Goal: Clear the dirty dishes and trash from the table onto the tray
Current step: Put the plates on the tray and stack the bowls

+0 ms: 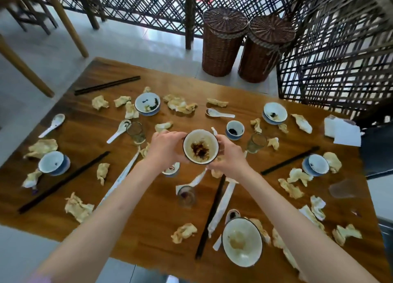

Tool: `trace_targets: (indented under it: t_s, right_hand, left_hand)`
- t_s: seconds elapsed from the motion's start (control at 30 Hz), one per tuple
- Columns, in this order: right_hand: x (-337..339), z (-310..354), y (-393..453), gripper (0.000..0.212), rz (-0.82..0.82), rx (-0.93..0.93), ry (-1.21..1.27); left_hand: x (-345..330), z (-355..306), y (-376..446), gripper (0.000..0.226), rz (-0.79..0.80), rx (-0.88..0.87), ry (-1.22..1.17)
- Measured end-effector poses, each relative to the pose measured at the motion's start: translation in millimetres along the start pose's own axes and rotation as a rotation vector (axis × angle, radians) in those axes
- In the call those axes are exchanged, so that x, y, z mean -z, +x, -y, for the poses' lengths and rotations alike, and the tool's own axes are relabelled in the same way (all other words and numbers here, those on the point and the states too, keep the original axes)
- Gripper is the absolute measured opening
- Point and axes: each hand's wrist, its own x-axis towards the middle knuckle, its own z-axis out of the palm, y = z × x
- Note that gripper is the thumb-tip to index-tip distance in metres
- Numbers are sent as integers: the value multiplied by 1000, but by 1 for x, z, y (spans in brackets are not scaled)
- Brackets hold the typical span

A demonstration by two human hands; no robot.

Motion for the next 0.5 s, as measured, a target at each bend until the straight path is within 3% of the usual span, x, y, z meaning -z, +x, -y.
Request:
trace_targets:
  t_s: [0.3,0.5]
  right_hand:
    - [-58,71,119,81,-21,29,21]
    - [-105,99,196,76,-86,-43,50]
  left_hand:
    - [43,122,76,74,-55,13,-49]
    - [51,194,142,75,-1,-15,-11]
